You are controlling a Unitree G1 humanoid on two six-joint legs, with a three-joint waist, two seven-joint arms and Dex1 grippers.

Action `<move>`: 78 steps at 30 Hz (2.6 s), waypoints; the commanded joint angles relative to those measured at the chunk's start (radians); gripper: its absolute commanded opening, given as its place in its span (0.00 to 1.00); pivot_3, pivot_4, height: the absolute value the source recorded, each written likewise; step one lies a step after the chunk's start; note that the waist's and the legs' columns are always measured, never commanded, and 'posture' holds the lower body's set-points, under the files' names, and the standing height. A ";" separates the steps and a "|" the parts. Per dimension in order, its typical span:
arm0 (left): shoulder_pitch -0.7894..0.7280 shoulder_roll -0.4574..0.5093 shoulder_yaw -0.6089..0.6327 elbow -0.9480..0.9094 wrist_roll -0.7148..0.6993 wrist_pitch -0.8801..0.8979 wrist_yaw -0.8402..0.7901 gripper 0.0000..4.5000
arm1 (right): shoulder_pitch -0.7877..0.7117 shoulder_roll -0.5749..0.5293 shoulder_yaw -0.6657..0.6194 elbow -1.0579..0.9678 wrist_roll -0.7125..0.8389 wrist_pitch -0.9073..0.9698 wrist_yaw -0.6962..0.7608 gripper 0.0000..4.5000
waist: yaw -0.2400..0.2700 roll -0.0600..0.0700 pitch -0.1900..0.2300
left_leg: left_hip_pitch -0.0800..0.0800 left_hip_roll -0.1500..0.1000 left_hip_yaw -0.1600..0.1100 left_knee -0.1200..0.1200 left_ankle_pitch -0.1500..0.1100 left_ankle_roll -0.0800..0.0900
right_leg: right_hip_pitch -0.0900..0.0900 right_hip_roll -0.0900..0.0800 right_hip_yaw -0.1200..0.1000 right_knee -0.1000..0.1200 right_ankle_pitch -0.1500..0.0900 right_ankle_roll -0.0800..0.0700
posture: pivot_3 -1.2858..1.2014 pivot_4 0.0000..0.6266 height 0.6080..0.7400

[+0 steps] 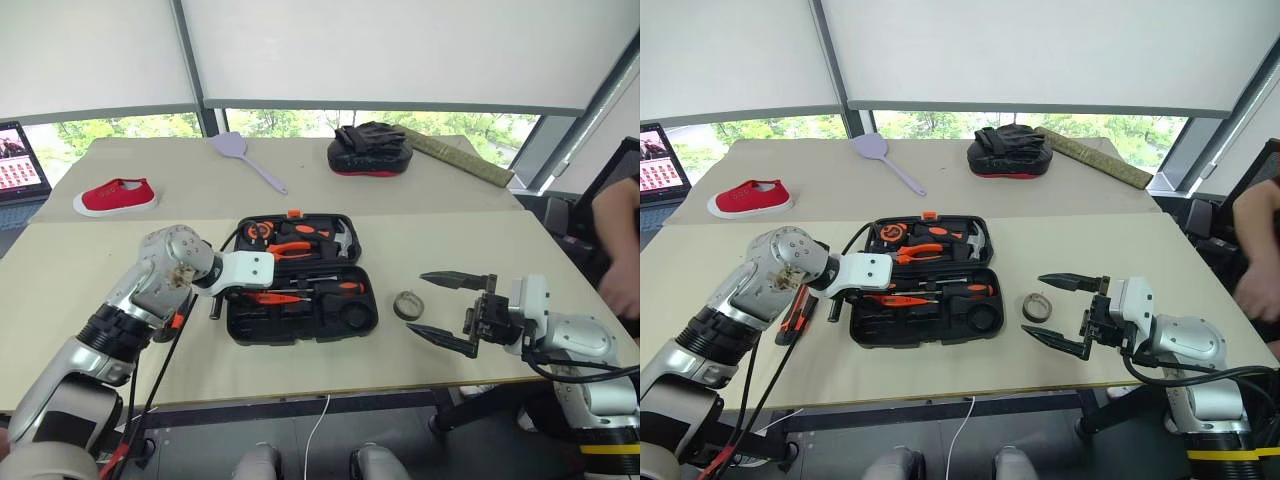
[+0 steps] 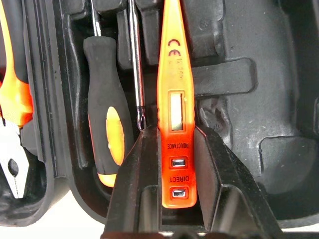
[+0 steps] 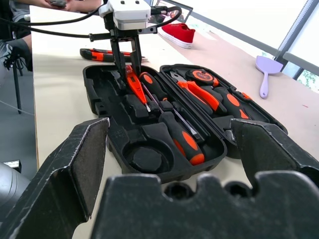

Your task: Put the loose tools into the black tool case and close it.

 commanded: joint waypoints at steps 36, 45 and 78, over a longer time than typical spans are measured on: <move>0.160 -0.189 0.259 0.312 -0.351 -0.436 0.097 0.00 | -0.034 0.038 0.006 -0.031 0.004 0.010 -0.025 1.00 | 0.018 0.000 0.000 | -0.003 -0.001 0.000 0.004 0.000 0.000 | 0.000 -0.001 -0.002 0.000 0.003 -0.003 | 0.52 0.24 1.00; 0.195 -0.170 0.201 0.318 -0.312 -0.347 0.101 0.00 | -0.021 0.041 0.010 -0.040 0.001 0.012 -0.038 1.00 | 0.016 0.000 0.000 | -0.001 0.000 0.000 0.004 0.000 0.000 | 0.001 -0.001 -0.002 0.001 0.003 -0.003 | 0.52 0.24 1.00; 1.321 -0.048 1.325 -0.187 -0.764 0.008 0.554 0.99 | -0.013 0.092 0.040 0.037 0.090 -0.120 0.200 1.00 | 0.019 -0.002 -0.001 | 0.003 0.008 0.005 -0.001 -0.008 -0.015 | -0.005 -0.013 -0.013 -0.003 -0.004 -0.008 | 0.52 0.24 1.00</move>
